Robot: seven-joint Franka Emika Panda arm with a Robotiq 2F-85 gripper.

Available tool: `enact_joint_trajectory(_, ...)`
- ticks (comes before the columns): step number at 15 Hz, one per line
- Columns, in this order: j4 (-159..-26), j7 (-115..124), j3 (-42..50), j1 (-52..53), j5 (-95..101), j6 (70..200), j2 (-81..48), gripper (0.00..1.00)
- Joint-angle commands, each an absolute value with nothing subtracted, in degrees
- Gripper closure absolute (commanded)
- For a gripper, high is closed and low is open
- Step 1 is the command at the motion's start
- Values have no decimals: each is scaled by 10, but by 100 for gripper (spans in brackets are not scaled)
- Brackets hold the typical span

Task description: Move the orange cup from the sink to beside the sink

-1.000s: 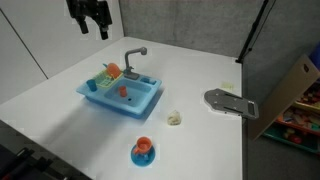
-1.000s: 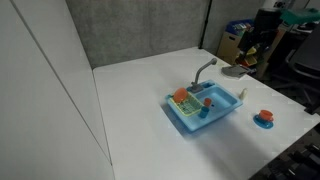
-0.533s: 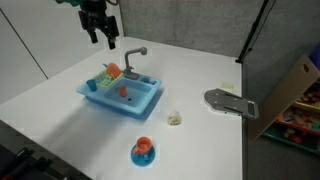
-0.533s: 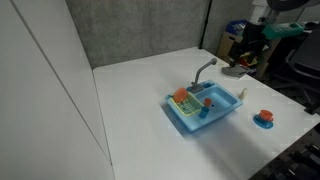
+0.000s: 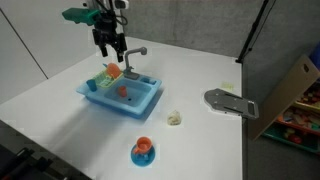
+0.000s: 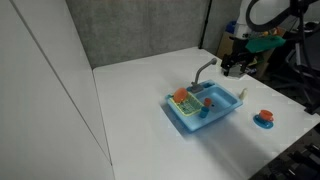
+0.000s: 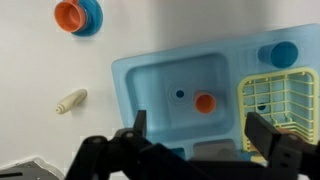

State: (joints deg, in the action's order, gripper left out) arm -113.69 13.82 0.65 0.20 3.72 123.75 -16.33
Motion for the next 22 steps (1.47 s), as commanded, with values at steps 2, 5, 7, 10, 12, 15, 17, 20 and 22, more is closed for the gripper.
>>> enact_joint_trajectory(2,-1082,167,22,16,53,1215,-219,0)
enact_joint_trajectory(5,-1101,146,20,12,39,1234,-215,0)
enact_joint_trajectory(7,-1098,146,20,13,38,1234,-222,0)
enact_joint_trajectory(10,-1098,146,20,13,38,1234,-222,0)
enact_joint_trajectory(12,-1098,146,20,13,38,1234,-222,0)
enact_joint_trajectory(15,-1094,139,20,14,46,1262,-234,0)
enact_joint_trajectory(17,-1094,136,22,16,52,1284,-245,0)
enact_joint_trajectory(20,-1095,128,23,19,61,1313,-263,0)
enact_joint_trajectory(22,-1091,126,25,21,66,1323,-277,0)
